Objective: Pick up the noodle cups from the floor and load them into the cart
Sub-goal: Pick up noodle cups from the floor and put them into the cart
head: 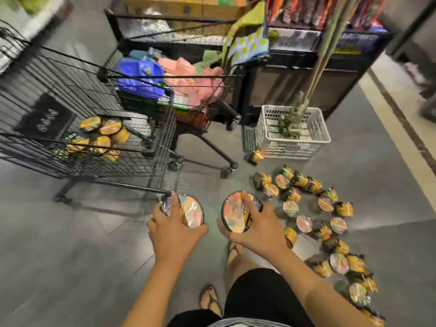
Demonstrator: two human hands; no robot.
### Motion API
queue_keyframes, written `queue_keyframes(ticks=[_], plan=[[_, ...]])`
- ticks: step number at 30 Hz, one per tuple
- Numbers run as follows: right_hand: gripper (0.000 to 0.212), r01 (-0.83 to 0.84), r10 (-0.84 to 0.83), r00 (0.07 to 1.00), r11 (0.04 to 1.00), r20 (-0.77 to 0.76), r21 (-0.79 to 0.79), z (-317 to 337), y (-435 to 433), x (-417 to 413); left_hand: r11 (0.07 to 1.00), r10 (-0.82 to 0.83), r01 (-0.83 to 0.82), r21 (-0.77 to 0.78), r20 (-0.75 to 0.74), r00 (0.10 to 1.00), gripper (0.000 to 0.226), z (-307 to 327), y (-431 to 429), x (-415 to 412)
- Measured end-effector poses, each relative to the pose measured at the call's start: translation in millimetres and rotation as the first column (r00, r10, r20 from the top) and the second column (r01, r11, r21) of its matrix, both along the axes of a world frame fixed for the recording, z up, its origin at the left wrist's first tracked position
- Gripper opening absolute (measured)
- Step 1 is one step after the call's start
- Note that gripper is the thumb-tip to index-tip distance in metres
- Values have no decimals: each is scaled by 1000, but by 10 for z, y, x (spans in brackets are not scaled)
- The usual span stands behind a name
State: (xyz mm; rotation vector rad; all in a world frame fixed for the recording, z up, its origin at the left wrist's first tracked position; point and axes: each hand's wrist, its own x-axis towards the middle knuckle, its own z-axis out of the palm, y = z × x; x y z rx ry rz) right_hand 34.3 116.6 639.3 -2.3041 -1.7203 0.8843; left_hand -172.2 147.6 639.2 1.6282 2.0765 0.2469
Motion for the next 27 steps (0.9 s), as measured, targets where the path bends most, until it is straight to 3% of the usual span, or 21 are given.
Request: queue_keyframes(ticks=[8, 16, 19, 23, 27], plan=[[113, -72, 80, 991, 994, -105, 80, 36, 1546, -330, 968, 217, -222, 121, 51, 975, 114, 210, 1293, -305], [113, -346, 355, 934, 927, -38, 144, 340, 3499, -751, 883, 438, -446, 146, 85, 895, 114, 388, 2743, -734], [114, -411, 419, 908, 898, -15, 158, 378, 4098, -1062, 854, 494, -507, 120, 121, 861, 116, 370, 3075, -997], [113, -444, 447, 891, 895, -86, 47, 268, 4718, -1583, 837, 539, -546, 31, 115, 834, 117, 194, 3495, -1379], [118, -468, 468, 884, 884, 0, 1, -51, 5233, -2111, 826, 563, -554, -105, 109, 819, 117, -186, 4028, -1799]])
